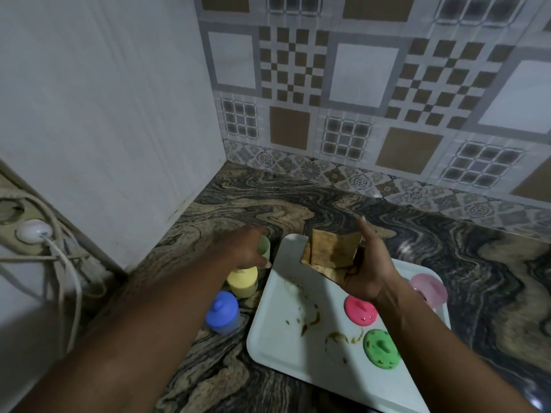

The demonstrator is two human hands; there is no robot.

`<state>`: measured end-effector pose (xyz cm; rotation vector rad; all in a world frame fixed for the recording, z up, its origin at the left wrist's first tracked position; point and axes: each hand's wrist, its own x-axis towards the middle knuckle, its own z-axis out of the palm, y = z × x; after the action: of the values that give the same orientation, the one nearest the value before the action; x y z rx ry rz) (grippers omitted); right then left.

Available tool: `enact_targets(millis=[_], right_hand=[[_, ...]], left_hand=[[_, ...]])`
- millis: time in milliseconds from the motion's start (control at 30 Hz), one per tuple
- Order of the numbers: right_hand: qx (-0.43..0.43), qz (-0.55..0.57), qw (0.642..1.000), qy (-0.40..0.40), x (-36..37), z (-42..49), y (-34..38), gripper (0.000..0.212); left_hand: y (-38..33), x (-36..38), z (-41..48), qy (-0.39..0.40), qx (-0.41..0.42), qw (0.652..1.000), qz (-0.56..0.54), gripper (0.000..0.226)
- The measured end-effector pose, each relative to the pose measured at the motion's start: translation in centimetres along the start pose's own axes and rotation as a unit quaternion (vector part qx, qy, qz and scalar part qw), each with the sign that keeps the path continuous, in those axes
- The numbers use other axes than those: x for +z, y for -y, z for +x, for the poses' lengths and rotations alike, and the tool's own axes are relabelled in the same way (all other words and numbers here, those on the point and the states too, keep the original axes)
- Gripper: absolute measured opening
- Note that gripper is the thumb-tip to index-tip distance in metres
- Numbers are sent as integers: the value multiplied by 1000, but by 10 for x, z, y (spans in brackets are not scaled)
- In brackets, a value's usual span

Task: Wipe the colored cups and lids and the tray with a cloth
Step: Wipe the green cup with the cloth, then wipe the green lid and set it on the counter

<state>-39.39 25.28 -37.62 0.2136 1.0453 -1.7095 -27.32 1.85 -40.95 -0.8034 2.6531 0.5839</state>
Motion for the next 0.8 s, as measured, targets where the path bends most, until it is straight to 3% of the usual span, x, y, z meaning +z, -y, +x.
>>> enact_targets(millis=[133,267,400,500,633,800], right_hand=[[-57,-10,998,-37,-13,-24,24,78],[-127,-2,990,-59,-35,-64,47,69],[-162,1,982,-94,-67,-98,48,45],[-139,-48,977,-152,-92,-110,29,26],[-122,-57,968,-210,-125,-126,-7,25],[-140,-158,939,-272,-145,-137,-42,21]], left_hand=[[-22,-4,-8,-40,14,999,13,100],[-83,3,-26,-106,158,982,-19,57],[-151,43,-52,-29,310,950,-9,41],[-183,83,-65,4,374,926,59,42],[-193,115,-69,5,410,901,141,33],[-188,120,-64,9,387,911,143,27]])
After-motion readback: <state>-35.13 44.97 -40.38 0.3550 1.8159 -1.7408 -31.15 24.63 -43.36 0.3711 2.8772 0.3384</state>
